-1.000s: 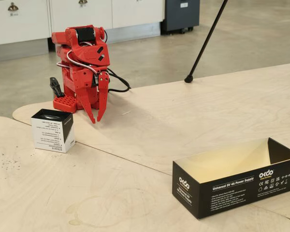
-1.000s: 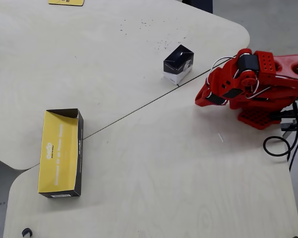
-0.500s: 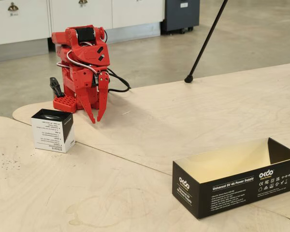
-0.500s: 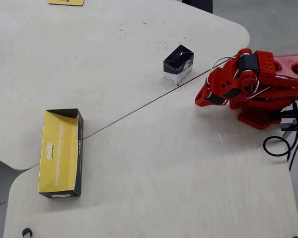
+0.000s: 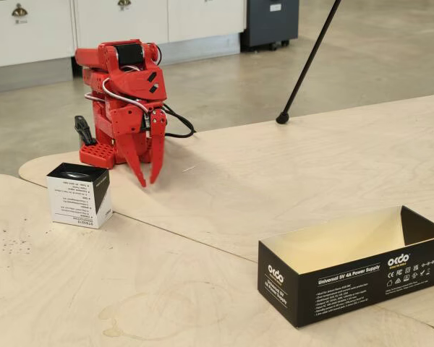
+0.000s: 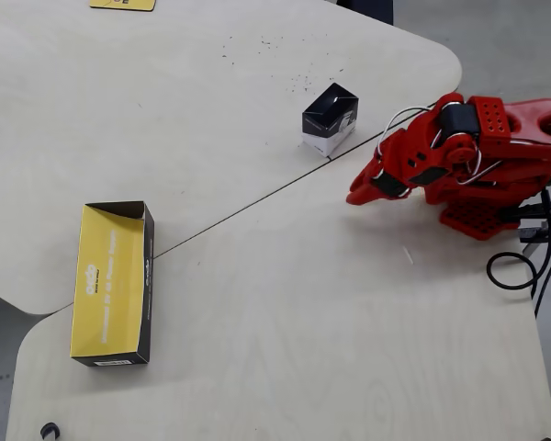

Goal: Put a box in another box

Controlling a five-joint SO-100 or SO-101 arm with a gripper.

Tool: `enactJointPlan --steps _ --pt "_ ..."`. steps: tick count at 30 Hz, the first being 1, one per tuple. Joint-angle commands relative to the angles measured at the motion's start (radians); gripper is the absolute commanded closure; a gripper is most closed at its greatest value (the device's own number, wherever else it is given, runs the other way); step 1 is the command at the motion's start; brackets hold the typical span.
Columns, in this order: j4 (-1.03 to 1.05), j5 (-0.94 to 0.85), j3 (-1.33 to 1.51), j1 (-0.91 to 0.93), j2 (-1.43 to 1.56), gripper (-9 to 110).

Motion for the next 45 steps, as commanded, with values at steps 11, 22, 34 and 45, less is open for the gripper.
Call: enactJointPlan --steps 11,22,34,45 --pt "-0.020 0.603 -0.836 0.046 -0.612 72" --pt "0.215 0.842 -1.273 0.376 -1.140 63" --pt "0.517 1.193 -1.488 0.399 -1.324 60" --pt "0.433 1.287 -1.327 0.442 -1.381 59"
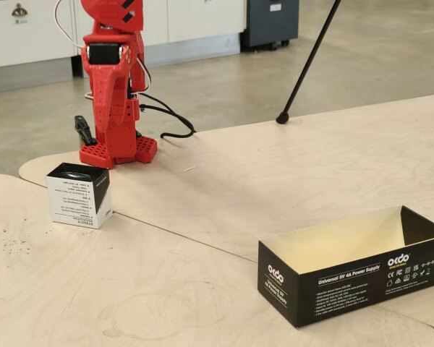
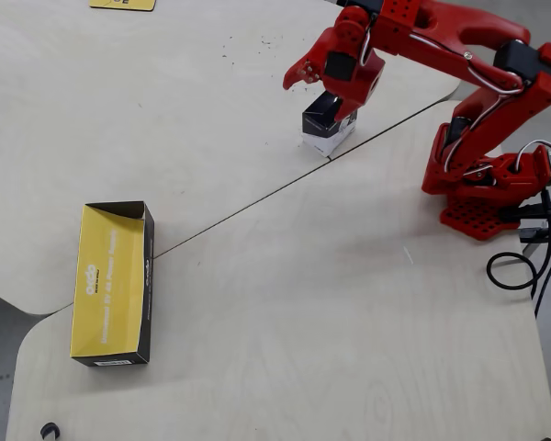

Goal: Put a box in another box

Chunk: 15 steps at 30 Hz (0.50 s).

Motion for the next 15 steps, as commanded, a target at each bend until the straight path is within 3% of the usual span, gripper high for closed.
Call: enactJointPlan --steps 1,15 --pt "-0.061 0.012 0.046 0.054 0.000 59" --pt "-0.236 -0.003 0.267 0.192 -0.061 59"
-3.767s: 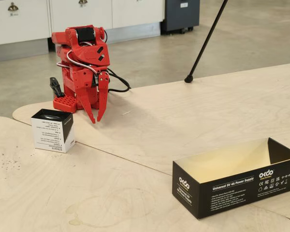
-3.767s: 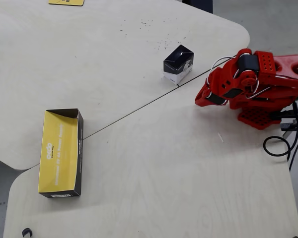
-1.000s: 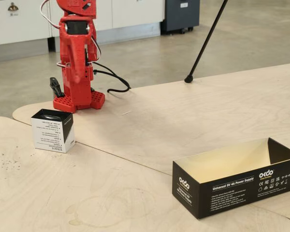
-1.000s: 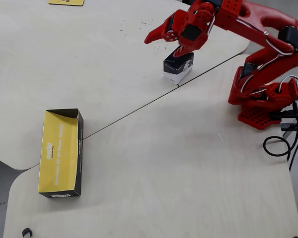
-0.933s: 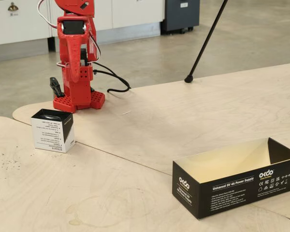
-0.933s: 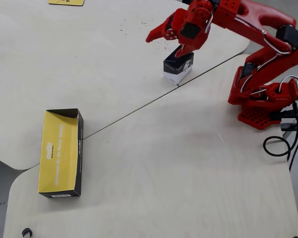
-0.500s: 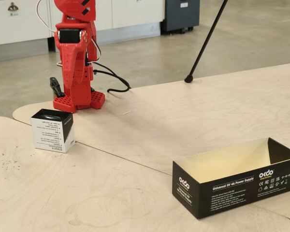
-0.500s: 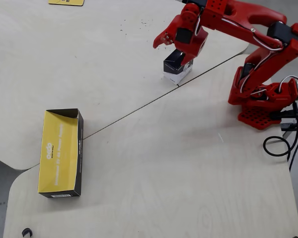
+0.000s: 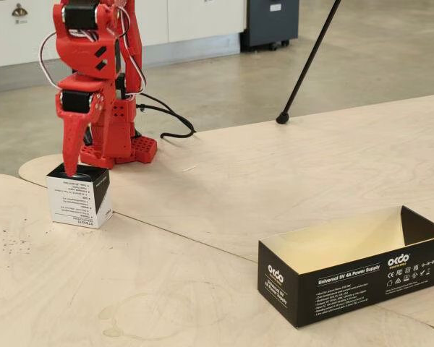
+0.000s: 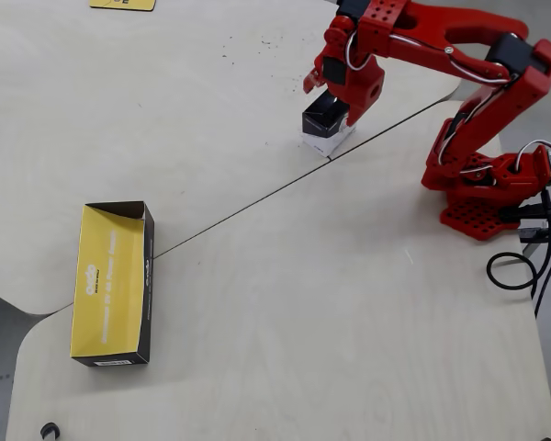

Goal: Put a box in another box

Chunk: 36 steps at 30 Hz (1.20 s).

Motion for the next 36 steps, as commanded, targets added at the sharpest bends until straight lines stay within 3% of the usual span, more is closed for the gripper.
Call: enactJointPlan --steps 1,13,19,25,36 --pt "-0.035 -0.002 0.014 0.015 0.002 59" --pt "-0.206 -0.048 0.095 0.026 -0.094 62" --pt "-0.221 -0.132 0.083 0.032 -0.095 86" --pt "-0.199 -0.153 0.034 0.043 -0.051 95" --pt "-0.025 -0.245 -0.520 -0.426 -0.060 96"
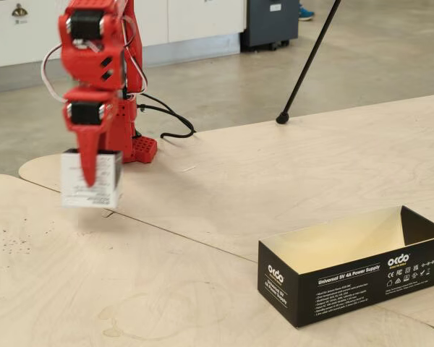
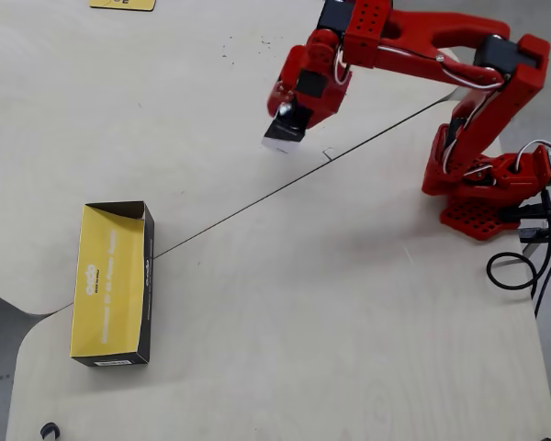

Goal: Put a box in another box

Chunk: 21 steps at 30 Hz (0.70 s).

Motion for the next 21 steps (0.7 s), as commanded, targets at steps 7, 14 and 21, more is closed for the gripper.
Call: enactJointPlan --steps 7,14,21 --pt "0.084 -0.046 -0.630 -0.402 -0.149 96" --pt "-0.041 -0.103 -0.779 -0.525 -0.334 96" --pt "-0.219 -0.133 -0.954 -0.571 -0.540 95"
